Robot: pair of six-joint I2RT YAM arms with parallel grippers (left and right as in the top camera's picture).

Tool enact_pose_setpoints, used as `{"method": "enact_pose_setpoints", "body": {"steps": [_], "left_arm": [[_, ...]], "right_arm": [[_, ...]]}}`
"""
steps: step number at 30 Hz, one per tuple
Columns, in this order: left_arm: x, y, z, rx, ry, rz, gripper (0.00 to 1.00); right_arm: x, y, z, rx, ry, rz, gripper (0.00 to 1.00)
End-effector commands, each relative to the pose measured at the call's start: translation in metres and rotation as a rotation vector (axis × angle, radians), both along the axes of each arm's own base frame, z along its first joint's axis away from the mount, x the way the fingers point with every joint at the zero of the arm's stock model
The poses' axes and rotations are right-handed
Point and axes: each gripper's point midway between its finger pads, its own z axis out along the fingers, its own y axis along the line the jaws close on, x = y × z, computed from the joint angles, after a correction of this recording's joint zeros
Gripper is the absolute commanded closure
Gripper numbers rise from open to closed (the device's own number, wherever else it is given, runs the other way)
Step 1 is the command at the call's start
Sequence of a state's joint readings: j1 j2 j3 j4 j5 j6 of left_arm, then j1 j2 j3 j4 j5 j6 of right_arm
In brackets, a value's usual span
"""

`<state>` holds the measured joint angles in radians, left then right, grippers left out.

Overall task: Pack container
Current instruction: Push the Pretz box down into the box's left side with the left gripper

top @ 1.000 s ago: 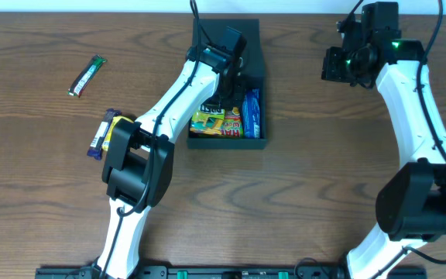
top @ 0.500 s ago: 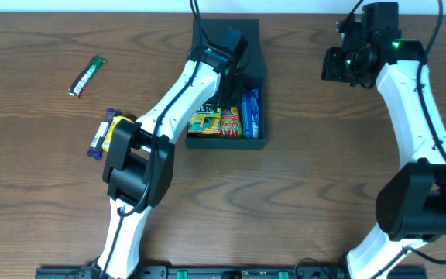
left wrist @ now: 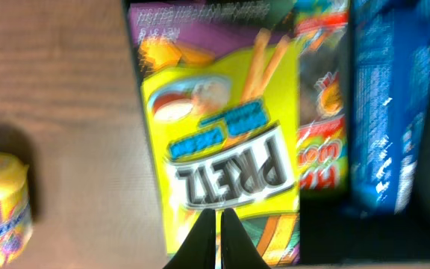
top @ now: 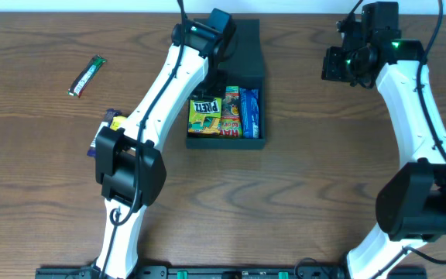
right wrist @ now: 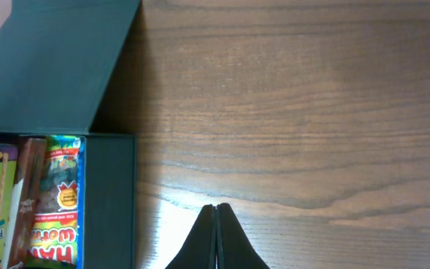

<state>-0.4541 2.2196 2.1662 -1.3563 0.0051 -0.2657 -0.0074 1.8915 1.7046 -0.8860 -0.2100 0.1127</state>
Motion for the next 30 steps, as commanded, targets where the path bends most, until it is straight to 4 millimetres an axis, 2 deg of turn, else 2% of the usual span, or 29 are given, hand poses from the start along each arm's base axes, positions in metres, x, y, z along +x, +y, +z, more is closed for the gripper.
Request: {"method": "enact_pose_setpoints", "body": {"steps": [1,5,19,26,30], "left_arm": [[-0.007,0.008,0.013,0.025,-0.003,0.013,0.94],[-0.012,0.017,0.001,0.043,0.033,0.026,0.95],[-0.026,0.025,-0.047,0.06,0.116,0.036,0.94],[-0.022,0.028,-0.046,0.053,0.105,0.057,0.94],[-0.01,0.028,-0.028,0.026,0.059,0.075,0.94]], "right_arm": [[0.0,-0.001,-0.005,-0.003,0.008,0.012,0.99],[0.0,-0.001,-0.005,0.0,0.01,0.006,0.98],[0.001,-0.001,-0.005,0.007,0.01,-0.007,0.98],[0.0,-0.001,-0.005,0.007,0.011,-0.007,0.98],[0.0,-0.001,-0.005,0.008,0.011,-0.006,0.99]]}}
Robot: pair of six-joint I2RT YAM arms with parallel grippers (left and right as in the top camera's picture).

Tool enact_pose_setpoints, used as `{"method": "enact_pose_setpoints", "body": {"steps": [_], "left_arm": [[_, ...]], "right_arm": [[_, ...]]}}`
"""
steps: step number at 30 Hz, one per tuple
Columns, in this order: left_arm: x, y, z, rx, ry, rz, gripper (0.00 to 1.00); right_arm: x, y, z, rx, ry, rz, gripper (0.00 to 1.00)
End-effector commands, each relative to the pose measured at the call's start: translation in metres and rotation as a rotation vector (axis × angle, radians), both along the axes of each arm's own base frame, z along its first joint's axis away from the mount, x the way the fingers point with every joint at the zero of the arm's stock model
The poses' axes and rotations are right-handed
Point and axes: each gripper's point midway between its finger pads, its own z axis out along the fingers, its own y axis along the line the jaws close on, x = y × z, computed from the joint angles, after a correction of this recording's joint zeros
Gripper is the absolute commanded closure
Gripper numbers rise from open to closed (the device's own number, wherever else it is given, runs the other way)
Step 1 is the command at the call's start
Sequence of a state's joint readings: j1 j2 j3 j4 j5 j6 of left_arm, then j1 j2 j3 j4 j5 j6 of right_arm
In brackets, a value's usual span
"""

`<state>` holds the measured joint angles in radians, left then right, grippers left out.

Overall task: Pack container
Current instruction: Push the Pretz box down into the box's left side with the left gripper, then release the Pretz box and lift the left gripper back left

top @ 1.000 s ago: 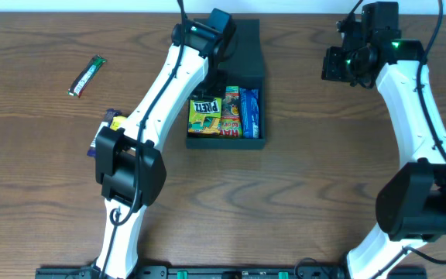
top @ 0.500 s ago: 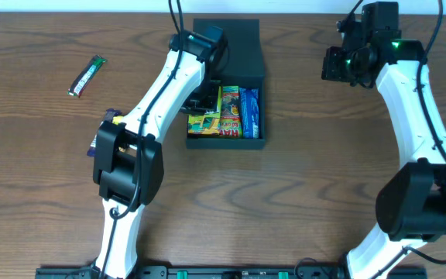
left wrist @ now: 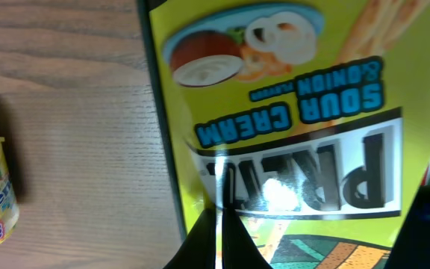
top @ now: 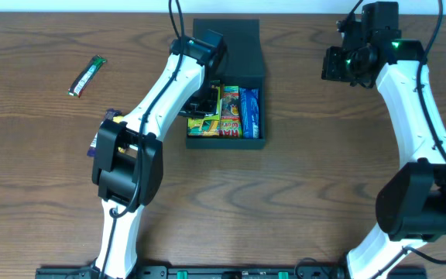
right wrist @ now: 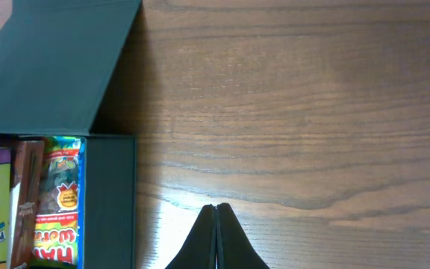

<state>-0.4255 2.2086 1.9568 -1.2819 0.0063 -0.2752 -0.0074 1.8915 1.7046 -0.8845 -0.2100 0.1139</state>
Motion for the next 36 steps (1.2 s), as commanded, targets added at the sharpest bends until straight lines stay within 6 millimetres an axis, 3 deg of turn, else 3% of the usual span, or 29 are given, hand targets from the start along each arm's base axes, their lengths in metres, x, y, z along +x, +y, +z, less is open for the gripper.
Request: {"method": "enact_pose_setpoints", "body": {"steps": [1,3,6,8,10,20,27,29,34,36], "left_arm": [[0.016,0.004,0.03,-0.033,-0.081,0.04,0.94],[0.031,0.004,0.064,-0.073,-0.181,0.052,0.94],[0.043,0.013,0.1,-0.099,-0.289,0.075,0.94],[0.048,0.03,0.117,-0.08,-0.346,0.105,0.94],[0.051,0.06,0.128,-0.008,-0.384,0.152,0.94],[0.061,0.192,0.127,0.07,-0.361,0.271,0.94],[0.065,0.244,0.127,0.031,-0.386,0.338,0.94],[0.064,0.242,0.123,-0.002,-0.365,0.3,0.94],[0.046,0.191,0.101,-0.247,-0.247,0.23,0.94],[0.038,0.188,0.093,-0.256,-0.233,0.22,0.94]], "right_arm": [[0.0,0.0,-0.005,0.007,0.012,-0.003,0.98],[0.0,0.002,-0.005,0.007,0.012,0.001,0.98],[0.0,0.006,-0.005,0.006,0.012,0.009,0.98],[0.0,0.006,-0.005,0.006,0.012,0.009,0.99],[0.0,0.006,-0.005,0.007,0.012,0.009,0.98],[-0.001,0.012,-0.005,0.007,0.014,0.022,0.99],[-0.002,0.02,-0.005,0.006,0.012,0.039,0.99],[-0.002,0.021,-0.005,0.007,0.012,0.04,0.99],[-0.002,0.022,-0.005,0.017,0.016,0.023,0.98],[-0.002,0.022,-0.005,0.016,0.016,0.023,0.98]]}}
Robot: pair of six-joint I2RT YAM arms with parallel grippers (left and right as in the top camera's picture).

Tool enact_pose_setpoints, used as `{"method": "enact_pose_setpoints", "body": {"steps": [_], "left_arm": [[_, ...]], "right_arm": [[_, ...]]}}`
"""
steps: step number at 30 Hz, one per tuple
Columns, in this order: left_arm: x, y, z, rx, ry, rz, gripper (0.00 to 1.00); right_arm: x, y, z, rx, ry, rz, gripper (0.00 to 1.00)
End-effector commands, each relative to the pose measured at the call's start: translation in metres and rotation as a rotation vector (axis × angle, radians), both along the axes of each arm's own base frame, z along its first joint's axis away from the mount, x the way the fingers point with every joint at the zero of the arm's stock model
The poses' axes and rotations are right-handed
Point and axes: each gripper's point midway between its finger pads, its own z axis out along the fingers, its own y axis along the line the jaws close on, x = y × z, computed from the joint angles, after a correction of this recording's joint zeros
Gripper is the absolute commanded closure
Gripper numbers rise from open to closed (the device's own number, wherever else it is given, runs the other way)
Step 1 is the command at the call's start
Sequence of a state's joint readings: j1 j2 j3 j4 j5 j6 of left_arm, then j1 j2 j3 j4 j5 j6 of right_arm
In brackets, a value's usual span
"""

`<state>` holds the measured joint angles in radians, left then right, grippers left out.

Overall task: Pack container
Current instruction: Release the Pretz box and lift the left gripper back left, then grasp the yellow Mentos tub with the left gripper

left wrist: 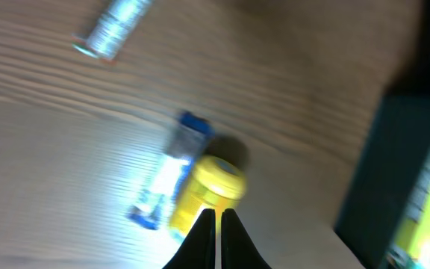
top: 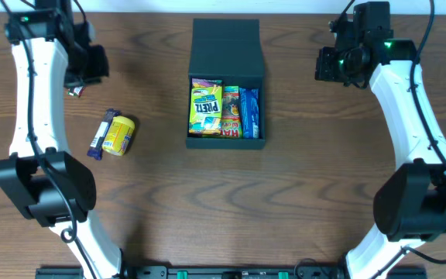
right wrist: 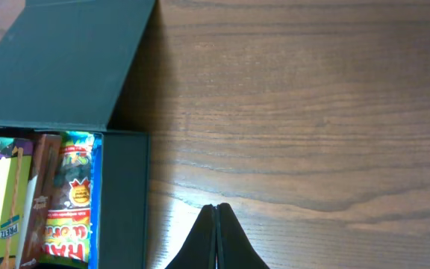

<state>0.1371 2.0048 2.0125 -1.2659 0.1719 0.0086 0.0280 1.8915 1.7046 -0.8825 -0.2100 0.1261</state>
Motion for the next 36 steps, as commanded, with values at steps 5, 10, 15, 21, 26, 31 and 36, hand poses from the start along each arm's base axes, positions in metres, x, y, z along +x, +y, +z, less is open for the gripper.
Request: {"method": "enact_pose_setpoints", "body": {"steps": [5,10,15,21,26,31,36], "left_arm": [[-0.03,-0.013,-0.034,-0.045,0.029,-0.059,0.94],[-0.065,-0.017,-0.083,-0.042,0.113,-0.133,0.94],[-0.073,-0.021,-0.1,-0.049,0.124,-0.205,0.51],[-0.074,-0.014,-0.107,0.0,0.127,-0.233,0.02],[-0.071,-0.006,-0.122,0.047,0.107,-0.233,0.02],[-0.071,-0.006,-0.131,0.058,0.089,-0.266,0.1],[-0.072,-0.006,-0.142,0.061,0.08,-0.268,0.15]], "right_arm": [[0.003,0.006,-0.003,0.011,-0.002,-0.001,0.98],[0.009,0.006,0.001,0.012,-0.032,0.0,0.98],[0.012,0.007,0.003,0.012,-0.048,0.001,0.99],[0.013,0.007,0.003,0.012,-0.049,0.001,0.98],[0.013,0.007,0.003,0.012,-0.051,0.001,0.98],[0.013,0.007,0.003,0.012,-0.051,0.002,0.99],[0.013,0.007,0.003,0.013,-0.052,0.002,0.99]]}}
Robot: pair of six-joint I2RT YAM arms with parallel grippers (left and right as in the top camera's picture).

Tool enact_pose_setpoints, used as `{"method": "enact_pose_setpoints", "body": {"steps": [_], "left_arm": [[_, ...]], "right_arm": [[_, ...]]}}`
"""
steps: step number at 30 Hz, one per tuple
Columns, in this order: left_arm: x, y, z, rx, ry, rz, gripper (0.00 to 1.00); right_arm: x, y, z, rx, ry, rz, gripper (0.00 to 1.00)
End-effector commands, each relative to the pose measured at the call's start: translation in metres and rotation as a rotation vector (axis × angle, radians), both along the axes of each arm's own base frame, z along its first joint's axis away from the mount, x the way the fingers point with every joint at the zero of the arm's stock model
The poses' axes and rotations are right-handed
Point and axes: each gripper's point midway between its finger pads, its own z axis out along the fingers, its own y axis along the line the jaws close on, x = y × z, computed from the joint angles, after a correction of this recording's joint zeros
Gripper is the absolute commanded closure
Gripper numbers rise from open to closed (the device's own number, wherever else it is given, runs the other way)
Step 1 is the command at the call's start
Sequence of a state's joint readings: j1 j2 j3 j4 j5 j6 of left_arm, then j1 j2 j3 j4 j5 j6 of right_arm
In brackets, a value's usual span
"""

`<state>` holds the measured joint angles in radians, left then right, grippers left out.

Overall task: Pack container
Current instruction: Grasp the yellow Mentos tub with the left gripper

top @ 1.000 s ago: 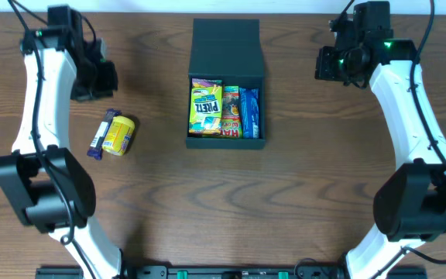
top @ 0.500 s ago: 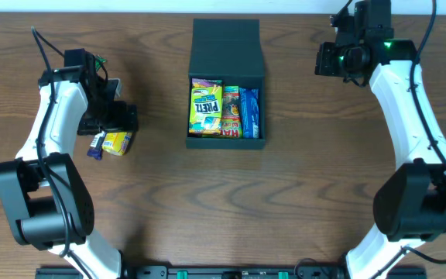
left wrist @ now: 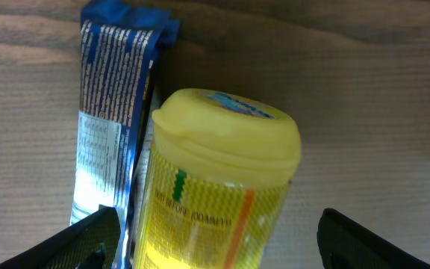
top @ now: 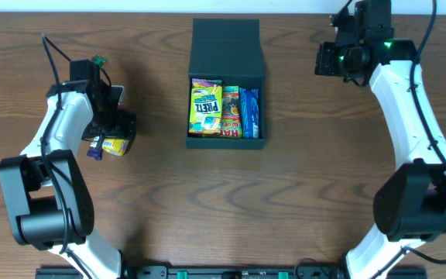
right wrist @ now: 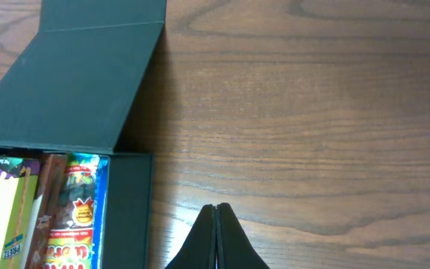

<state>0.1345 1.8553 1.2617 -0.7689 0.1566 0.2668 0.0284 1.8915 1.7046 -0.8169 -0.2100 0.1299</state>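
Observation:
The dark green box (top: 225, 138) stands open mid-table with its lid (right wrist: 88, 75) folded back. It holds a yellow Pretz pack (top: 205, 108), a gummy-worm bag (top: 231, 112) and a blue pack (top: 249, 112). At the left a yellow tube (left wrist: 219, 179) lies on the table, touching a blue wrapped bar (left wrist: 114, 134). My left gripper (left wrist: 215, 250) is open and low over the tube, one finger on each side of it. My right gripper (right wrist: 216, 232) is shut on nothing, over bare wood to the right of the box.
The box's right wall (right wrist: 129, 217) lies just left of my right gripper. My left arm (top: 68, 116) runs along the table's left side. Bare wood spreads across the front and right of the table (top: 324, 194).
My left gripper was shut and high over the table's far left. Now it is open and low, astride the yellow tube. My right gripper has shifted slightly toward the back and stays shut.
My left gripper was shut above the Pretz pack in the box, then close down on it. Later it was away at the far left, with the pack lying flat in the box. Now it is open around the yellow tube. My right gripper stayed shut beside the box.

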Motion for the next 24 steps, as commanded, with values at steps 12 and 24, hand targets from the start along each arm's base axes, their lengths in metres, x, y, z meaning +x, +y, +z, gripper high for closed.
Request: {"method": "enact_pose_setpoints", "body": {"steps": [12,24], "left_arm": [[0.0,0.002,-0.023,0.012,0.0,-0.015,0.28],[0.009,-0.005,-0.016,0.008,-0.022,-0.005,0.6]], "right_arm": [[0.0,0.007,-0.005,0.009,0.013,0.005,0.98],[0.0,0.007,-0.005,0.009,0.012,0.005,0.98]]}}
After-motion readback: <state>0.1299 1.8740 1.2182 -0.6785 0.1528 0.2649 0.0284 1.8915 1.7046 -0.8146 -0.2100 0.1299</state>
